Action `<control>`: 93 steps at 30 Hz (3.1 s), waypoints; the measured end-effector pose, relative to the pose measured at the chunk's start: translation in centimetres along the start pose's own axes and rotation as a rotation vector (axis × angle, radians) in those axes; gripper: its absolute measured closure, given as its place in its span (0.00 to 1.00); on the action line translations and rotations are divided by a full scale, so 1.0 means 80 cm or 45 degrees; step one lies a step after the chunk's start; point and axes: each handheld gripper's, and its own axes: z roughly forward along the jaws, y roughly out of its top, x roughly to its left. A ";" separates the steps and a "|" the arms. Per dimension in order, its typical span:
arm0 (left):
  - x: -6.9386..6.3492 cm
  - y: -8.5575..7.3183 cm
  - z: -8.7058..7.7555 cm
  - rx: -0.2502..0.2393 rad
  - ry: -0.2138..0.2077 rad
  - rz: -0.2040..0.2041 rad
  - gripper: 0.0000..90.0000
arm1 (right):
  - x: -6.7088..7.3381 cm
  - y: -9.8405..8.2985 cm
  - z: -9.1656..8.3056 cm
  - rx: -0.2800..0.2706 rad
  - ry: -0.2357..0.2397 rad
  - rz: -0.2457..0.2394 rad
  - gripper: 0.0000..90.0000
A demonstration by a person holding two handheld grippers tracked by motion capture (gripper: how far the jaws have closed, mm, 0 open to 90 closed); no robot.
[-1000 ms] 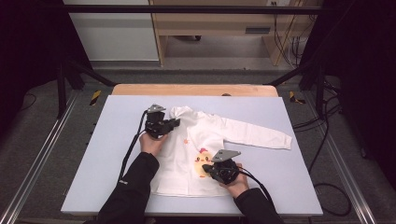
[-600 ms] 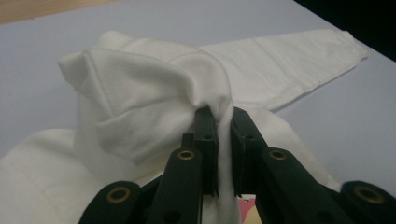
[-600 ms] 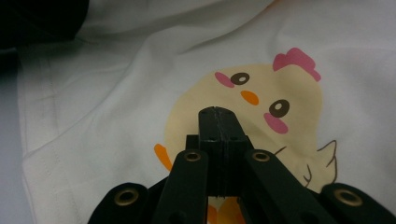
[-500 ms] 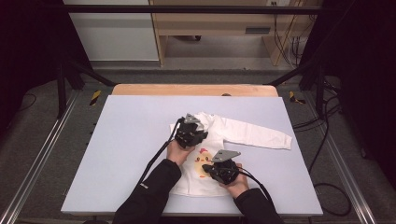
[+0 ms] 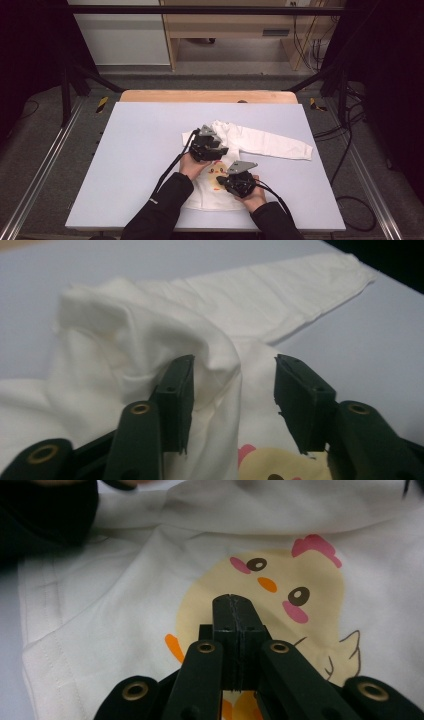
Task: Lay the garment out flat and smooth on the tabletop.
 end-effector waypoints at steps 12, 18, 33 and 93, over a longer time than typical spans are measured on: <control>0.057 0.014 -0.081 -0.091 0.165 -0.049 0.07 | -0.001 0.000 0.000 -0.002 0.004 0.004 1.00; 0.088 -0.001 -0.078 -0.071 0.211 -0.120 0.05 | 0.000 0.000 0.000 -0.001 0.000 0.003 1.00; 0.130 -0.039 -0.034 0.097 0.293 -0.202 0.06 | -0.001 0.000 0.000 -0.002 0.004 0.003 1.00; 0.160 -0.034 -0.207 -0.123 0.497 -0.233 0.94 | -0.001 0.000 0.000 -0.002 0.007 0.009 1.00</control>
